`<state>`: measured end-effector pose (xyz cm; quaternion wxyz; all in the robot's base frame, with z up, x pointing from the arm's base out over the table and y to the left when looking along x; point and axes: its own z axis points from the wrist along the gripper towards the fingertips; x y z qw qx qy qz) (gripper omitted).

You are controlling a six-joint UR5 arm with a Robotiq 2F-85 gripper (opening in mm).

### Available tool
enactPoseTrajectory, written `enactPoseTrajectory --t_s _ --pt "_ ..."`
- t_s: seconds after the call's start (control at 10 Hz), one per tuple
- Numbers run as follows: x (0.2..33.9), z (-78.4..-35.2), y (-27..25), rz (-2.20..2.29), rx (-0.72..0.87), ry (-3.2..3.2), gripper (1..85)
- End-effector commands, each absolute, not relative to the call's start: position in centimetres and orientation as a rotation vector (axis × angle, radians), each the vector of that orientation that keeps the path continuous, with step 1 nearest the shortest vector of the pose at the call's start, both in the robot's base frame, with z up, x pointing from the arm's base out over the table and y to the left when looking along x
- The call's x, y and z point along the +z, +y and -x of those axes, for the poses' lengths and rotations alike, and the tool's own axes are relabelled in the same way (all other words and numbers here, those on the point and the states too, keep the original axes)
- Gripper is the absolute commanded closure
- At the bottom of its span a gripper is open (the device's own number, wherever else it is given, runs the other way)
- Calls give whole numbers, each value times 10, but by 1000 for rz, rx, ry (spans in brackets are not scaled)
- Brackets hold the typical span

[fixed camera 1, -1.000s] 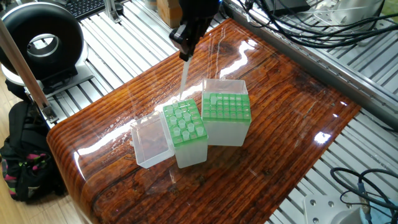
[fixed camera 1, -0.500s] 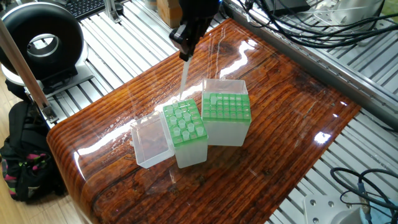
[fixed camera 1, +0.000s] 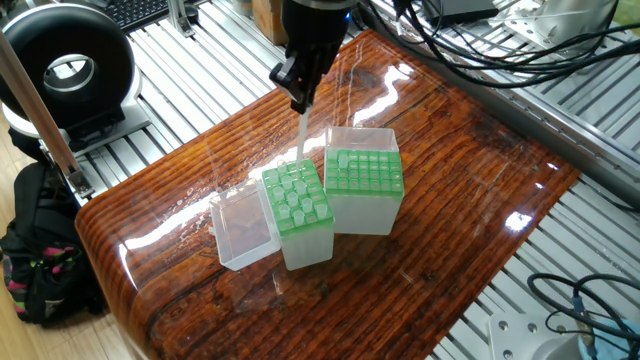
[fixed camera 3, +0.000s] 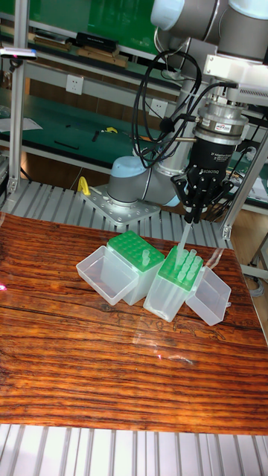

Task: Transfer all large pipette tips from one holder to another

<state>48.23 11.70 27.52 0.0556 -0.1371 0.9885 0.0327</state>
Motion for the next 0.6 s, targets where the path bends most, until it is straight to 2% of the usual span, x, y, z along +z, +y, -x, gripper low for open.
enactPoseTrajectory --t_s 0.0,0.3,0.5 --pt "274 -485 120 412 110 2996 790" --pt "270 -485 120 409 103 3005 790" --pt "268 -481 119 431 99 3018 743"
